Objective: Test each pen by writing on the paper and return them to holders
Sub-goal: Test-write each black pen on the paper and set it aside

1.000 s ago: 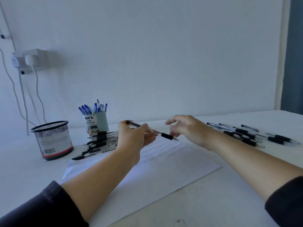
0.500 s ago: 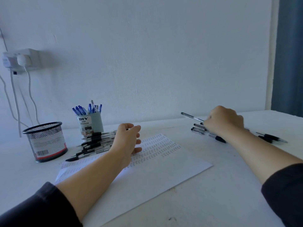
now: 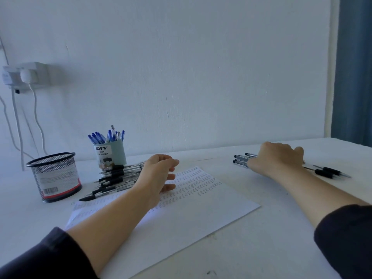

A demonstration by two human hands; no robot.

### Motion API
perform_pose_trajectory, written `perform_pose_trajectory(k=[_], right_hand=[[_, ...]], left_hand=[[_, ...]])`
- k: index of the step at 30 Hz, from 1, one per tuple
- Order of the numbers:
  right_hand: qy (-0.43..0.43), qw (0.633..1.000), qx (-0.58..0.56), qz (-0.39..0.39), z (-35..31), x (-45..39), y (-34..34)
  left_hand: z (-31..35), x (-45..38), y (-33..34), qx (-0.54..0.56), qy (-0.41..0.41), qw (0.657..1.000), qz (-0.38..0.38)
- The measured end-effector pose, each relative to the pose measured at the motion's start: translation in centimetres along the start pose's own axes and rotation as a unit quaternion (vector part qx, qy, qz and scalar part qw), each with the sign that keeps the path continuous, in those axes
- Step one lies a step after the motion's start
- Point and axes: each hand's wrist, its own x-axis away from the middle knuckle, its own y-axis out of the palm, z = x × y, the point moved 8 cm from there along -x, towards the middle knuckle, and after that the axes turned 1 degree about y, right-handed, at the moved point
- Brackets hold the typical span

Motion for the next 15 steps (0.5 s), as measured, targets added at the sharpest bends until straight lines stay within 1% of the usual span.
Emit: perform_pose_trajectory(k=[2,4,6,8,10,12,13,15], right_hand=[[-0.001,1.000,0.001,-0.003,-0.2,0.1,0.1],[-0.021,1.000,-0.004,0.003,-0.8,0.0,0.2],[-0.071,0.997,-0.029,0.007,-2.0,0.0,0.4],[-0.153,0.985,-0.084,-0.016,-4.2,0.5,0.9],[-0.212,0.959,-0.165,-0.086,-6.4,1.7,1.8],[-0.230,0.926,-0.233,-0.187,-8.1,3.2,3.1],[-0.234,0.912,-0.242,-0.234,-8.7,3.9,3.9],[-0.249,0.898,-0.211,-0.295,-9.6,4.7,5.2]], left_hand=[[0.1,-0.1,-0.2,0.000,0.004,1.000,-0.001],[0.4,-0.1,-0.5,0.002,0.011,1.000,-0.001],[1.1,-0.4,-0.9,0.006,0.021,1.000,-0.001],[2.0,-0.8,-1.9,0.007,0.033,0.999,0.007],[2.8,-1.3,-3.4,-0.009,0.044,0.999,0.021],[3.3,-2.0,-5.2,-0.056,0.058,0.996,0.046],[3.4,-2.4,-6.3,-0.092,0.069,0.991,0.067],[3.8,-3.2,-8.4,-0.177,0.095,0.972,0.119]])
